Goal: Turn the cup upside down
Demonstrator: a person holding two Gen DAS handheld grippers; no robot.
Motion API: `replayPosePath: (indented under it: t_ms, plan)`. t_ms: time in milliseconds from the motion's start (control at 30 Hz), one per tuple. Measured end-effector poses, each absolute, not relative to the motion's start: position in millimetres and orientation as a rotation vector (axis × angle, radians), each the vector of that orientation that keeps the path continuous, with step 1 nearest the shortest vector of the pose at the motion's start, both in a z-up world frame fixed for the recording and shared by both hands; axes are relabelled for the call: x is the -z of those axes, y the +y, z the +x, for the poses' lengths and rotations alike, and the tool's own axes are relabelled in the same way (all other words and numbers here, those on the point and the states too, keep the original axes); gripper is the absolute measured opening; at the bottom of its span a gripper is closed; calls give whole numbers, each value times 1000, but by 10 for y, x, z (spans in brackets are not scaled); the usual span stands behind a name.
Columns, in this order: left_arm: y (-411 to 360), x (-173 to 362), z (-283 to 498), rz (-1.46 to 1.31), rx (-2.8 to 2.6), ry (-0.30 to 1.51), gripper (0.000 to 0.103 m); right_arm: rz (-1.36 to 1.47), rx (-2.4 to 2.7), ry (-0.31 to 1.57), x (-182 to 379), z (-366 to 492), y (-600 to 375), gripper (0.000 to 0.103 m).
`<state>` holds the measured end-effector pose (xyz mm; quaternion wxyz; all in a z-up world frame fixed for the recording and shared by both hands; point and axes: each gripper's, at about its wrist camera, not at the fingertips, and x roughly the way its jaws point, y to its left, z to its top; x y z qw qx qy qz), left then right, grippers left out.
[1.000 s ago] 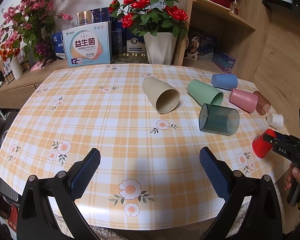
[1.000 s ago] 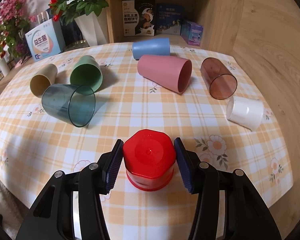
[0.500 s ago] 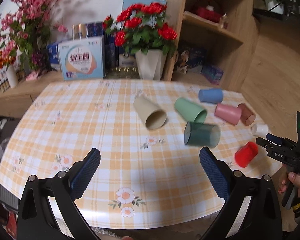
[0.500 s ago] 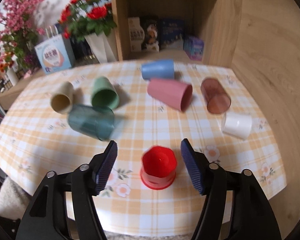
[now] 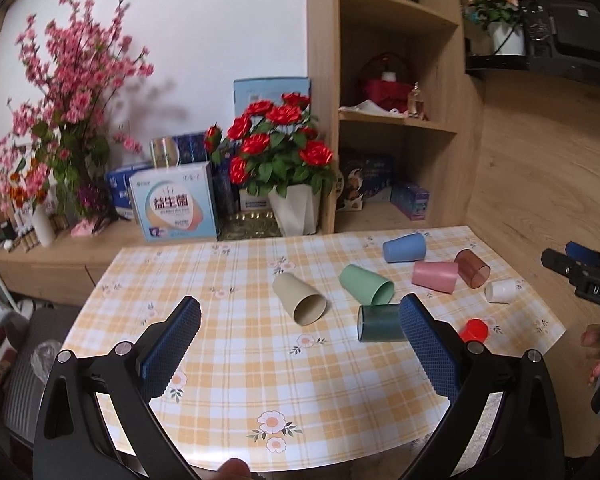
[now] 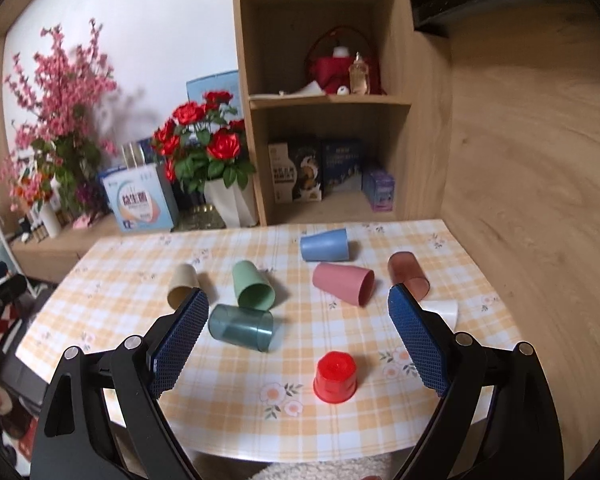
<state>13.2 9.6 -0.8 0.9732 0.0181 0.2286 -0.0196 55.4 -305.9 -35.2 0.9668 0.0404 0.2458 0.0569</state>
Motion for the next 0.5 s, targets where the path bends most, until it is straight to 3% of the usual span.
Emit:
replayPosePath:
  t_ms: [500]
  plan:
    - [-23,-96,32,42,42,439,97,89,-129,474,166,371,-3031,88]
